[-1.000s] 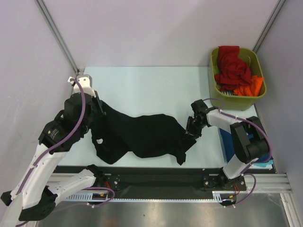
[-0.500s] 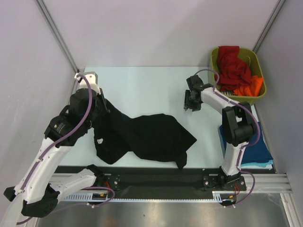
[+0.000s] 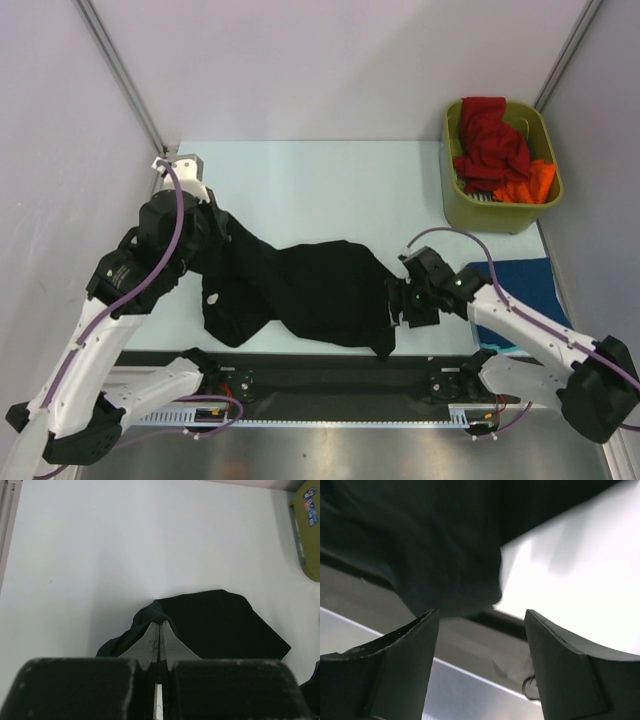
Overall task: Fold and stack the t-shirts
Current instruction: Flatten the tshirt out
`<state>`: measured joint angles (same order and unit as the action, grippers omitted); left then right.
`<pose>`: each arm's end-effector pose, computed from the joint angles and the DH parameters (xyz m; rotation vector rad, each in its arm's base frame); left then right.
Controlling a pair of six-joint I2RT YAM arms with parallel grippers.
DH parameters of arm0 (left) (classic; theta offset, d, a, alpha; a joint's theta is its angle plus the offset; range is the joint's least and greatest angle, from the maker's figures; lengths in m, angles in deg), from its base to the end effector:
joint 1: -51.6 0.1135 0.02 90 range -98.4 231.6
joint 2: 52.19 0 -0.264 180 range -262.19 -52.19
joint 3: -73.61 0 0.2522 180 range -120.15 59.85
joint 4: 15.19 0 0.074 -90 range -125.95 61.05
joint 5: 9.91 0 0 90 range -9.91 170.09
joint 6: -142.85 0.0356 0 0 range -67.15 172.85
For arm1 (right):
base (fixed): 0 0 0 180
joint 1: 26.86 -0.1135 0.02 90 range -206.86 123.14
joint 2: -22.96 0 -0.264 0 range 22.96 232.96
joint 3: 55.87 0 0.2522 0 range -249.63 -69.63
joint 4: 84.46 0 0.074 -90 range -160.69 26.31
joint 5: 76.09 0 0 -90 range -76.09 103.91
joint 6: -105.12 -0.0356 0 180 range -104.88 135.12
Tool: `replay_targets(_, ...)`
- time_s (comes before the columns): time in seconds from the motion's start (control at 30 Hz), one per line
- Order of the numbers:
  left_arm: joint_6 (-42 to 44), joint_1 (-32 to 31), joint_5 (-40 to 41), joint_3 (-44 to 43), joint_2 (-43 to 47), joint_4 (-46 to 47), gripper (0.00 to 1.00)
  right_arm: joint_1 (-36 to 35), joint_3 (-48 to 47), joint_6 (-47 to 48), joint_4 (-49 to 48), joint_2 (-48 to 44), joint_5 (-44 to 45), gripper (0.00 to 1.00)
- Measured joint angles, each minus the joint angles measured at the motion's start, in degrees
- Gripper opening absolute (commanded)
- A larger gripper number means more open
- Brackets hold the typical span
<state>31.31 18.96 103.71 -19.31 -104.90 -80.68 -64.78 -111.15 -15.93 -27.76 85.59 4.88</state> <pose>0.1332 -0.0684 0.4408 -0.0689 1.9771 -0.2008 0.1516 0.1252 0.2175 -0.2190 2.7968 0.5485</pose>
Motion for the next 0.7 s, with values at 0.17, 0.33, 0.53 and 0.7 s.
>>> replay_targets(0.17, -1.49, 0.04, -1.46, 0.72, 1.88, -0.74, 0.00, -0.70, 7.48, -4.17, -0.55, -5.92, -2.62, 0.66)
replay_targets(0.33, -2.78, 0.04, -1.60, 1.38, 3.61, -2.16, 0.00, 1.62, 7.21, -4.66, -6.25, 1.05, -4.55, 0.58)
replay_targets(0.53, -3.91, 0.07, -1.62, 1.46, 4.94, -3.26, 0.00, 3.54, 5.35, -2.05, -10.95, 12.87, -6.99, 0.32)
replay_targets(0.7, -4.17, 0.07, -1.27, 1.49, 6.29, -4.81, 0.00, 3.17, 3.28, -0.17, -9.70, 12.63, -6.69, 0.00)
